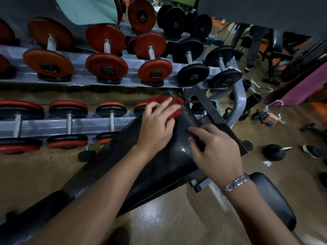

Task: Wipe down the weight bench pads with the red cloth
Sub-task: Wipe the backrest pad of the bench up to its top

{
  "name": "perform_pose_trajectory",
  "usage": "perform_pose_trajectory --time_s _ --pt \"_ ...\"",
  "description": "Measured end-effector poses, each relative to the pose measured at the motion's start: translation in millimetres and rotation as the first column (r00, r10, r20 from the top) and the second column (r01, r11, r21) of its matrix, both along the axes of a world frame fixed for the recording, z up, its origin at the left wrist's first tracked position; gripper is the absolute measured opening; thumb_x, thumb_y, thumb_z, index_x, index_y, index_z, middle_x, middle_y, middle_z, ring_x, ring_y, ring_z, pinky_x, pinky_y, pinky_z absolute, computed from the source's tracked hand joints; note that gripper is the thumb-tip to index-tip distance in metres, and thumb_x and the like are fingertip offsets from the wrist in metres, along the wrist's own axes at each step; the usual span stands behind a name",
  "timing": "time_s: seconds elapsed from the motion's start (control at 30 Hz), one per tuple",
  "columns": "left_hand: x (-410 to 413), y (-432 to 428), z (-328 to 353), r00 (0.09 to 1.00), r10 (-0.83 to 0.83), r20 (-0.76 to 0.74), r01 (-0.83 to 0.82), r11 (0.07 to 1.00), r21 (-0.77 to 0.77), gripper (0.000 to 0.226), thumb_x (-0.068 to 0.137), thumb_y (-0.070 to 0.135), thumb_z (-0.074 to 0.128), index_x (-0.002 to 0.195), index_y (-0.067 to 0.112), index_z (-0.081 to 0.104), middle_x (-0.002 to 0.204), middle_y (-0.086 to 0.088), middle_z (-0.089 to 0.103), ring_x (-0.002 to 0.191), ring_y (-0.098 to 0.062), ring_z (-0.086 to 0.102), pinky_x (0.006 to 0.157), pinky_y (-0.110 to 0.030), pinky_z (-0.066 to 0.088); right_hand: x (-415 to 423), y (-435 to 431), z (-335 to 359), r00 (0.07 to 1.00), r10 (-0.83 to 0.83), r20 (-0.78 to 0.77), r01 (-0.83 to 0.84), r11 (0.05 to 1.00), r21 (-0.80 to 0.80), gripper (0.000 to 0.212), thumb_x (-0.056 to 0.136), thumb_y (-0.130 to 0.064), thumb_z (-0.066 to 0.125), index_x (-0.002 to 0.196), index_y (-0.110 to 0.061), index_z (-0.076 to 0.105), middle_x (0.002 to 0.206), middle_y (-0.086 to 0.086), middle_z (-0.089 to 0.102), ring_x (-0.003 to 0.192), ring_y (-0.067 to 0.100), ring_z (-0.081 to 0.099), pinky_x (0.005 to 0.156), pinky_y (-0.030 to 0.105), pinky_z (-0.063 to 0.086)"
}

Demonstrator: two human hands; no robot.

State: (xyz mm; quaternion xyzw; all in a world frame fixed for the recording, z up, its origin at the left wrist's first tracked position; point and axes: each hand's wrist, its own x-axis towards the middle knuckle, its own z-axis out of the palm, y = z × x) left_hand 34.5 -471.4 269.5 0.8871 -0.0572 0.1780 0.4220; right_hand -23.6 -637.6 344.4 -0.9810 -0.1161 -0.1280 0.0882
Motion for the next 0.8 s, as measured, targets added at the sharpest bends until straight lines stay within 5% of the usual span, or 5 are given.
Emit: perform_pose_trajectory --time_s 0.2,0.53,0.8 --pt "-6 -17 5 1.0 0.0 -0.008 0.0 1.0 0.025 0.047 0.093 0.027 0.041 0.133 0.029 0.067 0.154 0.005 0.051 0.129 -0.026 0.04 0.114 -0.044 0.034 -6 9 -11 1.0 -0.016 0.009 0.018 0.977 -0.21 0.022 0.091 -0.034 0.06 0.108 -0.027 0.074 0.111 -0.001 0.066 0.085 0.025 0.06 0.066 0.037 0.055" --pt "-96 -15 -57 0.97 -0.179 0.162 0.177 0.984 0.027 0.051 0.085 0.013 0.056 0.134 0.022 0.068 0.154 0.001 0.051 0.128 -0.032 0.045 0.11 -0.047 0.039 -14 10 -19 0.995 -0.042 0.087 0.04 0.999 0.02 0.021 0.083 -0.021 0.051 0.081 -0.018 0.072 0.111 -0.003 0.069 0.092 0.026 0.059 0.068 0.035 0.05" --pt "-150 12 -126 0.918 -0.308 0.248 0.253 0.939 0.232 0.029 0.107 0.029 0.053 0.129 0.03 0.071 0.152 0.01 0.054 0.129 -0.028 0.051 0.108 -0.045 0.042 -23 20 -24 0.993 -0.052 0.102 0.046 0.997 0.065 0.023 0.078 -0.004 0.067 0.099 -0.014 0.071 0.114 0.003 0.067 0.106 0.032 0.059 0.08 0.03 0.041"
